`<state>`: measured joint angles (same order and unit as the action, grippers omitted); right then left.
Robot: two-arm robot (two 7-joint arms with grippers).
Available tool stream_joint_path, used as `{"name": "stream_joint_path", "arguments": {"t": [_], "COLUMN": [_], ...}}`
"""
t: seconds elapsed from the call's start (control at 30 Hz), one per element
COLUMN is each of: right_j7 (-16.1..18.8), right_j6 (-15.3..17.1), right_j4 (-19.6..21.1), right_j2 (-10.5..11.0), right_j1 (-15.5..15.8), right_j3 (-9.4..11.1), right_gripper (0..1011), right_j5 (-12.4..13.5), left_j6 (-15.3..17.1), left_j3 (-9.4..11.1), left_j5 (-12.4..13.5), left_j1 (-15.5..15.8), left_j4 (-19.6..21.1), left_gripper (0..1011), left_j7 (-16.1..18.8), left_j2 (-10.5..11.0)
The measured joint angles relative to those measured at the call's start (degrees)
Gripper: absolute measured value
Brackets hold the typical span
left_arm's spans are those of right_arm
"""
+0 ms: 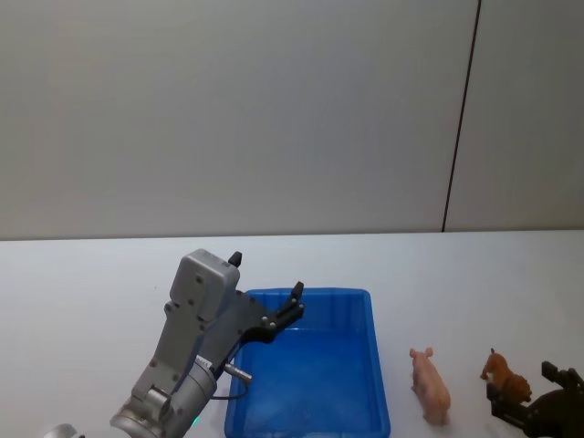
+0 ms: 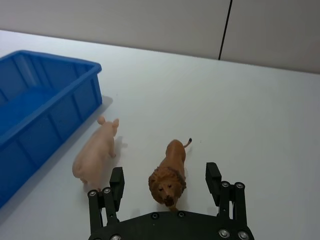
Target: Pick up the two dolls from the table and place them into the box.
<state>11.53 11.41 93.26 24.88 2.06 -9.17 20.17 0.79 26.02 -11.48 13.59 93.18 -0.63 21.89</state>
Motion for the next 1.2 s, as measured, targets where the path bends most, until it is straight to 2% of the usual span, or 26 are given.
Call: {"name": "stream_joint_path", "arguments": {"t": [0.2, 0.27, 0.47, 0.5, 0.53, 0.7, 0.8, 0.83, 1.2], "right_j7": [1.55, 1.99, 2.92, 3.07, 3.31, 3.94, 4.22, 4.26, 4.57], "right_j6": [0.33, 0.35, -0.24, -0.45, -0.81, -1.77, -2.35, -2.50, -5.99], "right_j4": [-3.10, -4.11, -6.06, -6.29, -6.71, -7.86, -8.41, -8.54, -7.94], "right_j2": [-0.53, -0.77, -1.28, -1.34, -1.45, -1.78, -1.95, -1.99, -2.17], "right_j1": [-1.30, -1.80, -2.73, -2.84, -3.06, -3.69, -4.02, -4.10, -4.81], "right_j3": [-0.28, -0.39, -0.63, -0.66, -0.71, -0.85, -0.92, -0.93, -0.93], "right_gripper": [1001, 967, 831, 780, 780, 586, 533, 469, 444], "right_j5": [-0.01, -0.01, 0.02, 0.05, 0.09, 0.22, 0.23, 0.23, -0.66], "left_j6": [0.00, 0.00, 0.00, 0.00, 0.00, 0.00, 0.00, 0.00, 0.00], "left_j3": [0.00, 0.00, 0.00, 0.00, 0.00, 0.00, 0.00, 0.00, 0.00], "left_j5": [0.00, 0.00, 0.00, 0.00, 0.00, 0.00, 0.00, 0.00, 0.00], "left_j1": [0.00, 0.00, 0.00, 0.00, 0.00, 0.00, 0.00, 0.00, 0.00], "left_j4": [0.00, 0.00, 0.00, 0.00, 0.00, 0.00, 0.00, 0.00, 0.00], "left_gripper": [1001, 1001, 1001, 1001, 1001, 1001, 1001, 1001, 1001], "left_j7": [0.00, 0.00, 0.00, 0.00, 0.00, 0.00, 0.00, 0.00, 0.00], "left_j2": [0.00, 0.00, 0.00, 0.00, 0.00, 0.00, 0.00, 0.00, 0.00]}}
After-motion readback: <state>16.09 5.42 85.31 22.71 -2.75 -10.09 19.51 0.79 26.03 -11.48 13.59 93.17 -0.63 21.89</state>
